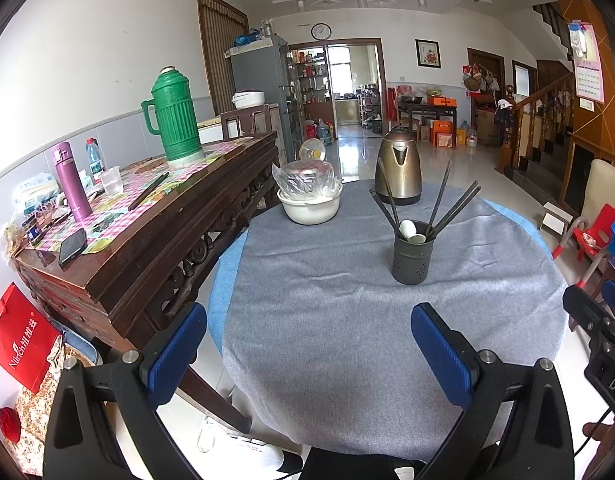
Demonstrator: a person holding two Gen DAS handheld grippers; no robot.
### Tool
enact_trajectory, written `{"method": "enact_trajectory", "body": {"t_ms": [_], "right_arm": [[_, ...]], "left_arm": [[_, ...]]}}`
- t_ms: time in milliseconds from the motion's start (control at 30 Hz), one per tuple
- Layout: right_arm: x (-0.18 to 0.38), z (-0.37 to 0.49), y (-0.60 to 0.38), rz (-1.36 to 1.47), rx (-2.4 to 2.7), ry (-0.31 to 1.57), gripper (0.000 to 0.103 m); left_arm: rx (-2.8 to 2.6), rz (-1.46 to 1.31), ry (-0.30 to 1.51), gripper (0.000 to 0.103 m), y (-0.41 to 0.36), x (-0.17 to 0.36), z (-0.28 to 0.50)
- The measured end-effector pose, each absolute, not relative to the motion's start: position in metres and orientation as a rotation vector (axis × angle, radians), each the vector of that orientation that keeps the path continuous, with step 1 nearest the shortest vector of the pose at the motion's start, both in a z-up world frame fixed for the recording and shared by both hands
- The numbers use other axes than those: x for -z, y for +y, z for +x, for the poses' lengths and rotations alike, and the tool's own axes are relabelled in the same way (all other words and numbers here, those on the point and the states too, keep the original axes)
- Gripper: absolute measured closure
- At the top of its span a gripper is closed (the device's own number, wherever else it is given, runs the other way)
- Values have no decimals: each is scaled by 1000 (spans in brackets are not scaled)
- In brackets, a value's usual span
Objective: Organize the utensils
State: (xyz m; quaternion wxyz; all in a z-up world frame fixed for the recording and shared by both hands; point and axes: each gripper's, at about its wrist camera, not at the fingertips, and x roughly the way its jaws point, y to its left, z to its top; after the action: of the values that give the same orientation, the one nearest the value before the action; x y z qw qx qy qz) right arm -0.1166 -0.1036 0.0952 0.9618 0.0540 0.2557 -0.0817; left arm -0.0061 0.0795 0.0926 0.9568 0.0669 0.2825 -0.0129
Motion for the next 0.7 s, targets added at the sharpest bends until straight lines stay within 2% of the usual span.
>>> {"method": "enact_trajectory", "body": {"t_ms": [700], "right_arm": [[-92, -53, -107, 69, 159, 594, 29]], "left_arm": [[0, 86, 652, 1, 82, -82, 61]]}}
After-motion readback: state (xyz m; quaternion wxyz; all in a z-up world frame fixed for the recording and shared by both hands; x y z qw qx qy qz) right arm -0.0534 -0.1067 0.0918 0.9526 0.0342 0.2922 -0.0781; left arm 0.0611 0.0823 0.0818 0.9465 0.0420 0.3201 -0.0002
